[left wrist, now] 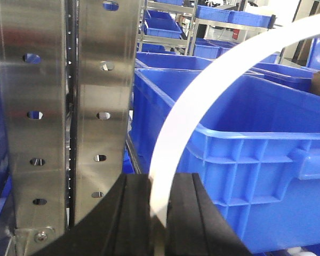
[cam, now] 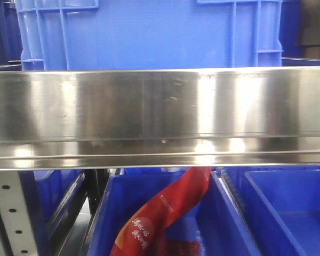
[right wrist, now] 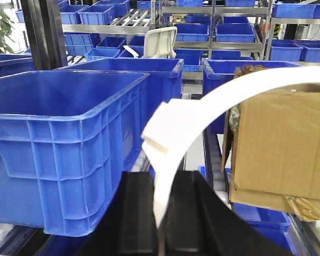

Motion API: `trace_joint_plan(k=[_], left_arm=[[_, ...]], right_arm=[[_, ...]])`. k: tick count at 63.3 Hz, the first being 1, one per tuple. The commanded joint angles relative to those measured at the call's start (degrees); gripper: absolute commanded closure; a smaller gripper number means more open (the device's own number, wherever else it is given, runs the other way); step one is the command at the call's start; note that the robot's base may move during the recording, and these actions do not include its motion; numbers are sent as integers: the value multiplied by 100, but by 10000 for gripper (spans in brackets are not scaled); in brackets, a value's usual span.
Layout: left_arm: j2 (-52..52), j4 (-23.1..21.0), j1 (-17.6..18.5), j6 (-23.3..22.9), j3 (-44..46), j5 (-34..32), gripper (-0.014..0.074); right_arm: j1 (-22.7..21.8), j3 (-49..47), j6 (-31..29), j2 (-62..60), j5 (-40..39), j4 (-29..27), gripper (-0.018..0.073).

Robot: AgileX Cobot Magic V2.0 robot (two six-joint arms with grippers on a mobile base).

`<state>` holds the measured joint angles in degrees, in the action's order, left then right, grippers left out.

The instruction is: Grab PVC pipe and place in blue bin

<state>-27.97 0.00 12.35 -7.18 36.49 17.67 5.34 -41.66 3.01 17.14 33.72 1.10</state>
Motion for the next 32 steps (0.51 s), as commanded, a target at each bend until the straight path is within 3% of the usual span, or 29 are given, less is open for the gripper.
trace_joint_plan(k=[1, 32], left_arm=[[21, 0, -12, 4, 6, -119, 707], [21, 0, -12, 4, 6, -252, 707]], right_arm=[[1, -46, -16, 21, -163, 62, 727], [1, -46, -16, 21, -417, 62, 727]])
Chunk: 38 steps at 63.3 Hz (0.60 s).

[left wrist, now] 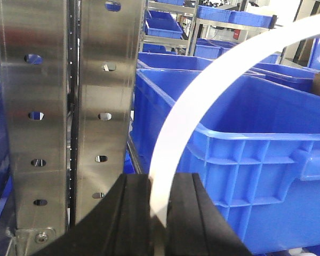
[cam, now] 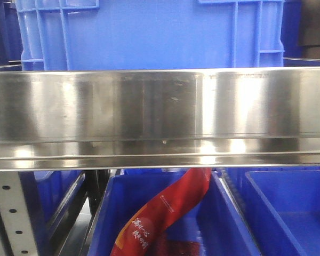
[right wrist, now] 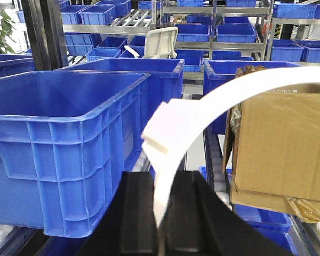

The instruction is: Grab PVC pipe and place in blue bin

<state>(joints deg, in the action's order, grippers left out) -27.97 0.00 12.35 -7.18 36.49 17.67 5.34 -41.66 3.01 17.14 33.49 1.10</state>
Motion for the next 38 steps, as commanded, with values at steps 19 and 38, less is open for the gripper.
trace_joint_plan(k=[19, 38], left_arm=[[21, 0, -12, 4, 6, -539, 707], [21, 0, -12, 4, 6, -675, 707]], right_arm=[[1, -46, -16, 21, -1898, 62, 727], [1, -46, -16, 21, -1925, 62, 727]])
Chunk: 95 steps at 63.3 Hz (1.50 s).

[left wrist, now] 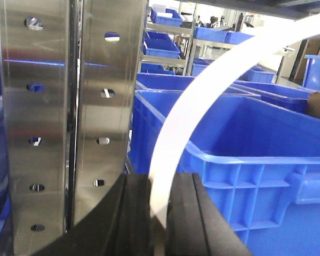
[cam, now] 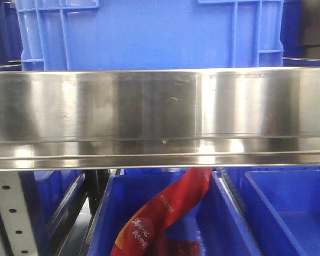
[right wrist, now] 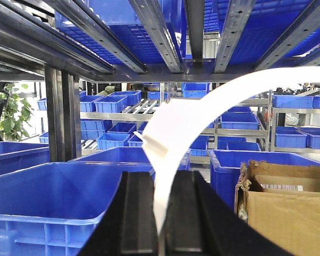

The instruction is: Grab PVC pipe and place in blue bin

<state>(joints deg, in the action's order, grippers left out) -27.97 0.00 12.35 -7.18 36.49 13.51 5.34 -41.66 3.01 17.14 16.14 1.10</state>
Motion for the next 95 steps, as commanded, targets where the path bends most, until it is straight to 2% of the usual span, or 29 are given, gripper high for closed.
trace_joint_plan(k=[1, 8, 12, 21, 25, 33, 43, 51, 57, 70, 77, 89, 95], left_arm=[[21, 0, -12, 4, 6, -269, 707], [21, 0, 42, 4, 279, -116, 707], [-48, 0, 94, 14, 581, 68, 707], [-526, 0, 371, 587, 1200, 225, 707], [-811, 0, 558, 772, 1437, 302, 707], [-1498, 0, 1044, 801, 1899, 431, 707], [-2503, -38, 1491, 801, 2667, 479, 707], [-3367, -603, 1528, 801, 3410, 563, 707], [-3953, -863, 1528, 801, 4007, 563, 707], [-5124, -869, 1528, 801, 4947, 389, 707], [-5517, -869, 1528, 801, 5026, 66, 707], [-5794, -880, 1528, 801, 5026, 89, 704], [-5795, -880, 1528, 801, 5026, 112, 644]], right_arm=[[1, -46, -16, 21, -189, 15, 727], [1, -75, -16, 142, -152, -247, 727], [1, -197, -16, 342, 13, -575, 727], [1, -592, -16, 1076, 289, -1208, 727], [1, -792, -16, 1473, 330, -1266, 727], [1, -1246, -16, 2198, 351, -1281, 727], [401, -1967, -82, 3112, 665, -1295, 727], [911, -2455, -197, 3842, 745, -1295, 727], [1235, -2824, -254, 4427, 745, -1295, 727], [1660, -3626, -254, 5583, 745, -1295, 727], [1742, -4055, -254, 6122, 745, -1295, 727], [1751, -4228, -254, 6524, 745, -1295, 727], [1765, -4228, -254, 6593, 745, -1295, 713]])
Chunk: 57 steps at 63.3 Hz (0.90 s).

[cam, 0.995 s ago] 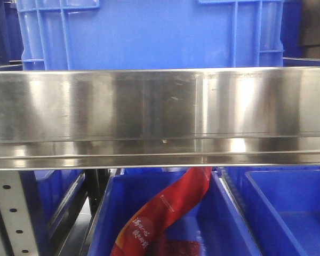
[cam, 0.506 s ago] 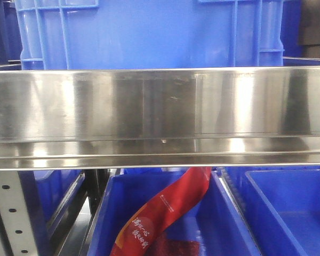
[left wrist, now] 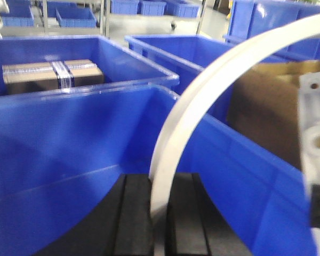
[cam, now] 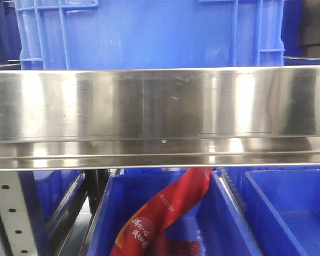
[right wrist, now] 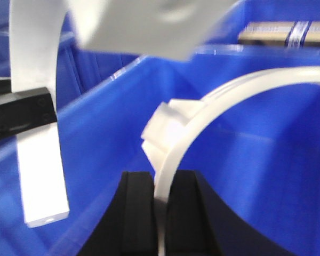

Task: Grab PVC pipe and place in blue bin
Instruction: 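Open both grippers to drop the clamps into the blue bin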

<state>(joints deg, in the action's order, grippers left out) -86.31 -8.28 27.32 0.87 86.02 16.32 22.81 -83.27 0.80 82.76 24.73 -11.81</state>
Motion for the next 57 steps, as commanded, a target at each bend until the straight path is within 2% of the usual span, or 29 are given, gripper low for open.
trace_joint_plan(k=[1, 6, 12, 17, 23, 38, 44, 48, 57], left_arm=[[38, -52, 31, -4, 72, -150, 617], [38, -52, 31, -4, 72, -79, 491], [38, -52, 31, -4, 72, -60, 351], [38, -52, 31, -4, 72, -60, 295], [38, -52, 31, -4, 72, -60, 277], [38, -40, 31, -4, 60, 25, 279], [135, -40, 31, -4, 60, 92, 311], [265, -40, 31, -4, 60, 151, 392], [600, 4, 31, -4, 60, 165, 666]], right_arm=[[29, -67, -32, 41, -114, -4, 699], [29, -67, -32, 41, -114, -4, 610], [29, -67, -32, 50, -114, -4, 457], [29, -67, -32, 50, -102, -4, 348], [29, -67, -32, 53, -64, -4, 286], [29, -67, -32, 21, -32, -4, 295], [29, -155, -32, -112, -14, -4, 320], [29, -233, -32, -263, 41, -4, 392], [29, -244, -32, -541, 41, 208, 632]])
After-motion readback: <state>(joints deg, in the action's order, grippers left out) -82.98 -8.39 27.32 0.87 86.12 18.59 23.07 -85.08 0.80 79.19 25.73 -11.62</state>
